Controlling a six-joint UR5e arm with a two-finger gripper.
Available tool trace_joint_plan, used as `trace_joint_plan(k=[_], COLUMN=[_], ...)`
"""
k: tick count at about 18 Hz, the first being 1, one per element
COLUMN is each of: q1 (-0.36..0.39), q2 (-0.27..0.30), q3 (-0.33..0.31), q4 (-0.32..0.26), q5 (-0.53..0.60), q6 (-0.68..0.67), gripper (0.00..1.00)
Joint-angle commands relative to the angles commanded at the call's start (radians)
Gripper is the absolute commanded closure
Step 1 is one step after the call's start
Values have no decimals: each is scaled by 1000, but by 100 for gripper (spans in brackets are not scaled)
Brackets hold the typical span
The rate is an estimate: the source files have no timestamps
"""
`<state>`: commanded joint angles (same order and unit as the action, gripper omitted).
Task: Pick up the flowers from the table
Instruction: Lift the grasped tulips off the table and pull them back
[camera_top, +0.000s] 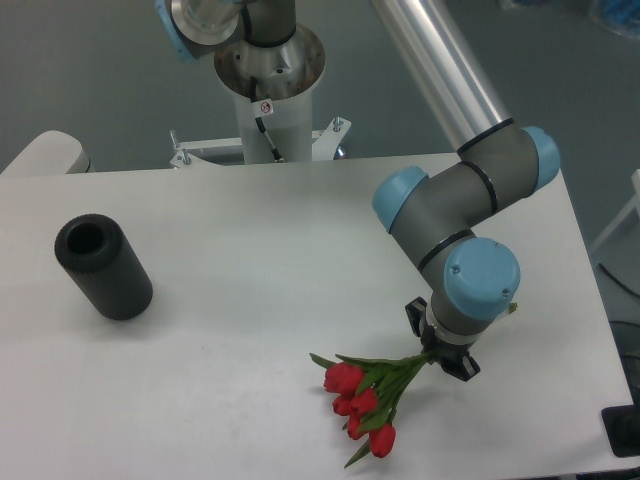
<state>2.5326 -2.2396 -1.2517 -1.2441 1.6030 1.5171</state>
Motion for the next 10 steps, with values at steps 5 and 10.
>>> trace_joint_plan(k=[5, 10], q1=[-2, -2], q2=[3, 5], q3=[-12, -14], q4=[3, 5], q5=[0, 0], q6=[0, 0], gripper=[100, 100])
